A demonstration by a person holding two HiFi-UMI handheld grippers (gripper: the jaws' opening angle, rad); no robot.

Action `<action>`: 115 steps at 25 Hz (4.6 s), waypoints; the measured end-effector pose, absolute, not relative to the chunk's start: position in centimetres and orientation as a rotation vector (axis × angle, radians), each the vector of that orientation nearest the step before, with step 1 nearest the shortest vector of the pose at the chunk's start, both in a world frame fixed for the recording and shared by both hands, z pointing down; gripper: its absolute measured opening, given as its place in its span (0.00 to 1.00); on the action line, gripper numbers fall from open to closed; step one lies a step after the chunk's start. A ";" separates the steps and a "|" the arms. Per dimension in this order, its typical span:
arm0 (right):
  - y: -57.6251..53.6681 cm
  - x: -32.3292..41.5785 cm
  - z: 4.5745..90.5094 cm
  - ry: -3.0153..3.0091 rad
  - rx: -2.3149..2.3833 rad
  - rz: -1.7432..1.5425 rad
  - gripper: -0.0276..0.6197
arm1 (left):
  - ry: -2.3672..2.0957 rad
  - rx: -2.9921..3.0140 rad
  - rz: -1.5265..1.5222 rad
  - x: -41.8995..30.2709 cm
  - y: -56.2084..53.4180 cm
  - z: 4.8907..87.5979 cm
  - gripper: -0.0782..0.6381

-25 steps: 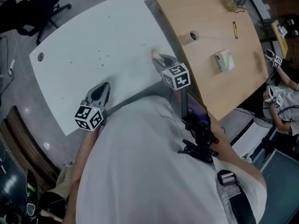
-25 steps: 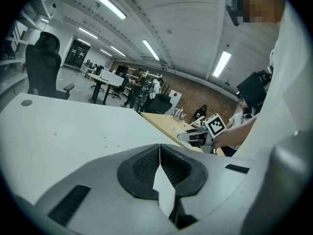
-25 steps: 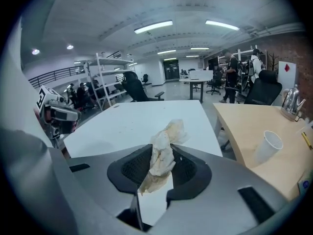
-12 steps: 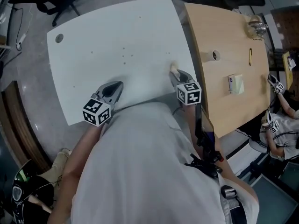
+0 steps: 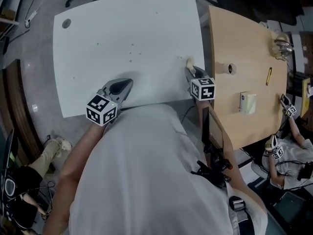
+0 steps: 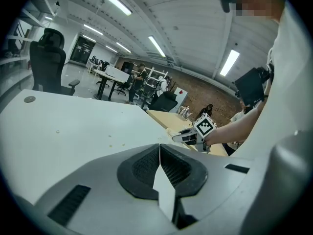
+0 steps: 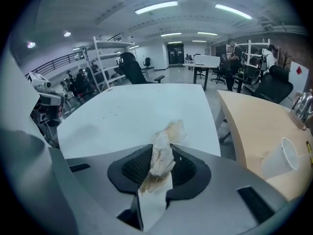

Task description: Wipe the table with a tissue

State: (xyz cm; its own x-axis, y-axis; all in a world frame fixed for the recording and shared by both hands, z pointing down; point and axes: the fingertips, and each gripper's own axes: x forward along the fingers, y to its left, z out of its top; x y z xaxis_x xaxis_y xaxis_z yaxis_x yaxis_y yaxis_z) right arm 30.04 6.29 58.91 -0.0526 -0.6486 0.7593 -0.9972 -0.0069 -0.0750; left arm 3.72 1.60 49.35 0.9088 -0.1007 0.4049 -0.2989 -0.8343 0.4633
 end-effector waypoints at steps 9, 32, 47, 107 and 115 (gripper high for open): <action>3.7 32.4 60.9 -1.728 1.445 0.721 0.19 | -0.385 2.512 0.527 5.8 1.8 48.8 0.12; 3.0 30.0 62.4 -1.683 1.169 0.569 0.18 | -0.477 2.485 0.556 6.0 2.7 49.3 0.12; 2.2 27.1 62.4 -1.704 1.092 0.592 0.18 | -0.433 2.486 0.526 2.7 0.6 49.4 0.12; -20.9 30.2 61.1 -1.818 1.338 0.678 0.18 | -0.549 2.400 0.380 0.7 -4.1 49.0 0.12; -22.4 29.9 61.6 -1.690 1.260 0.624 0.18 | -0.573 2.391 0.356 0.4 -6.4 48.9 0.12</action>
State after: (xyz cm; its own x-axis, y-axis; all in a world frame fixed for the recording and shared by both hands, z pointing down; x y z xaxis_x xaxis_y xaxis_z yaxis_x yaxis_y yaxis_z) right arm 29.92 -22.35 61.59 -0.0654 -0.4697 0.8804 -0.9291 0.3505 0.1180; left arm 0.38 -6.41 48.94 0.8678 -0.3105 0.3879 -0.4855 -0.6960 0.5291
